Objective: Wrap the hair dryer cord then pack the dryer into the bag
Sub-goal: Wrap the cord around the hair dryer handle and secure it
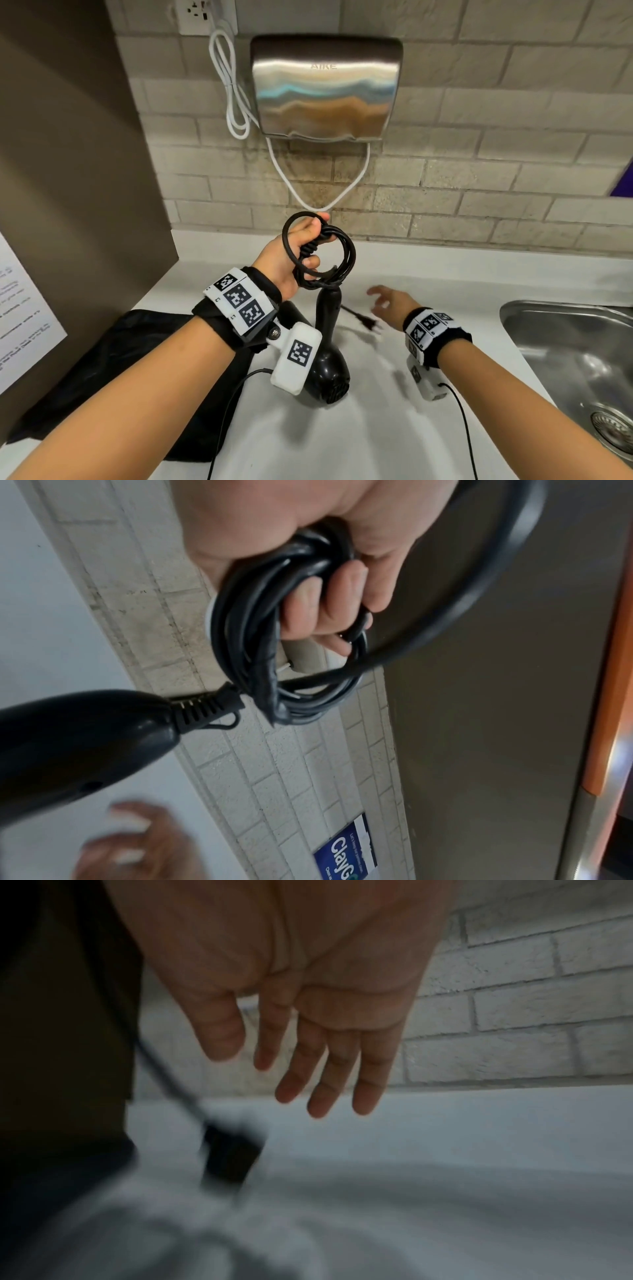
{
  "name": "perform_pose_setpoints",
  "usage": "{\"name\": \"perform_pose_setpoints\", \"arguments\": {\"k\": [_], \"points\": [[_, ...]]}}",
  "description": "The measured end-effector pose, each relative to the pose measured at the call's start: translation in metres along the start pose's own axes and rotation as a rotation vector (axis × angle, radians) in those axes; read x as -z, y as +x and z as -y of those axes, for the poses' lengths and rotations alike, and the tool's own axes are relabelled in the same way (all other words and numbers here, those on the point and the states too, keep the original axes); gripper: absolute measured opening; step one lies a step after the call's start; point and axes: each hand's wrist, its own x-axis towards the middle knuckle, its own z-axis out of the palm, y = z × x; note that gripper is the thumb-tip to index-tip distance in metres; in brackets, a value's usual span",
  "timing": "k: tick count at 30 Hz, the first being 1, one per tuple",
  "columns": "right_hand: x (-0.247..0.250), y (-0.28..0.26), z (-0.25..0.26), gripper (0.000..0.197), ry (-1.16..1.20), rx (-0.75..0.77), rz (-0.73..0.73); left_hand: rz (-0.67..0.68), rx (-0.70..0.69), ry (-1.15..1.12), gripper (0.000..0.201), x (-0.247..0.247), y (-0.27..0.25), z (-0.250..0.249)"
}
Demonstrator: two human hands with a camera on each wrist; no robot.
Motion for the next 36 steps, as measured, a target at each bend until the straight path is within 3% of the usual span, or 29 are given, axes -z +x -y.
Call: {"name": "perform_pose_setpoints", "arguments": {"k": [4,8,14,19,22,24,27,31,36], "points": [[0.011,-0.014,0.05,0.039,0.326,0.375,-0.078,0.003,0.01,-0.01,0.019,-0.003,-0.001,0.0],[0.012,-0.013,0.075,0.039,0.382,0.562,0.043,0.003,0.037,-0.016,0.019,-0.006,-0.003,-0.002],[0.02,-0.02,0.086,0.043,0.453,0.598,0.127,0.001,0.096,-0.041,0.02,-0.003,-0.009,-0.008],[0.038,-0.04,0.103,0.045,0.519,0.596,0.446,0.068,0.139,0.027,0.021,0.004,-0.011,-0.008],[0.039,-0.04,0.106,0.035,0.523,0.59,0.511,0.089,0.143,0.047,0.021,0.006,-0.012,-0.009],[0.036,-0.038,0.106,0.019,0.488,0.608,0.469,0.077,0.139,0.038,0.022,0.007,-0.013,-0.01],[0.034,-0.034,0.104,0.017,0.527,0.636,0.376,0.059,0.134,0.029,0.022,0.005,-0.016,-0.011],[0.042,-0.012,0.093,0.024,0.576,0.635,-0.02,0.062,0.108,0.027,0.021,0.005,-0.016,-0.01],[0.048,0.019,0.043,0.019,0.372,0.349,-0.253,0.024,0.1,0.014,0.024,0.004,-0.019,-0.01]]}}
